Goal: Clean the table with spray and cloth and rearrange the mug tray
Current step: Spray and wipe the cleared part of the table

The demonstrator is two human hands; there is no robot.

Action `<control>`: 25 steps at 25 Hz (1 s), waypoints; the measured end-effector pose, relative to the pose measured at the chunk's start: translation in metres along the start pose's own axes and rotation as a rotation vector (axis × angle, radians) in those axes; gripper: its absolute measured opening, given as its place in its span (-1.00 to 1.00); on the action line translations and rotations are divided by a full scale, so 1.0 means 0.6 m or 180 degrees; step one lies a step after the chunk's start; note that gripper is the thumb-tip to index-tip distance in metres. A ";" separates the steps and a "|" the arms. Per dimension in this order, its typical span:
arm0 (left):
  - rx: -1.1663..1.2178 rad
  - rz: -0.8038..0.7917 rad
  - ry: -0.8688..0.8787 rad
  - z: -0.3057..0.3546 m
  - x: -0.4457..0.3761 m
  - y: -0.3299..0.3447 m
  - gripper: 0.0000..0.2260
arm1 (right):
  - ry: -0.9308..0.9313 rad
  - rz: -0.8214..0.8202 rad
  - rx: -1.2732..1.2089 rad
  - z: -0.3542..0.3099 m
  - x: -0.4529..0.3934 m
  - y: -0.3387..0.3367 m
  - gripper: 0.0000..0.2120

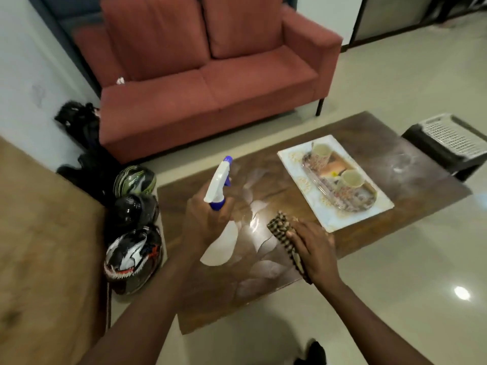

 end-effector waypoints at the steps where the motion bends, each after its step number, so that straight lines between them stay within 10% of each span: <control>1: -0.0100 -0.0020 0.0108 0.047 -0.013 0.018 -0.83 | 0.0067 0.0291 0.0019 0.014 -0.012 -0.063 -0.55; 6: -0.0056 -0.0160 0.0518 0.244 -0.094 0.187 -0.42 | 0.0299 0.1028 -0.0015 0.150 -0.066 -0.289 -0.55; 11: 0.0285 -0.0223 0.0745 0.444 -0.160 0.440 -0.63 | 0.0355 0.1152 0.0061 0.355 -0.106 -0.485 -0.57; 15: 0.0655 -0.0382 0.0592 0.543 -0.233 0.616 -0.35 | 0.0562 0.1157 0.0237 0.495 -0.155 -0.605 -0.57; 20: 0.0882 -0.0253 0.0748 0.606 -0.340 0.792 -0.64 | 0.0809 0.0919 0.0453 0.646 -0.225 -0.639 -0.63; 25: 0.0776 -0.0764 0.0450 0.576 -0.486 0.997 -0.25 | 0.1133 0.0203 0.0741 0.826 -0.316 -0.608 -0.55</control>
Point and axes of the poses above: each hand's wrist, its own x-axis away from the middle knuckle, its own y-axis out of the palm, z = x × y, the point moved 10 cm from there along -x, towards the middle knuckle, and after that the axes turned 8 degrees about -z, right-handed, at the moved point
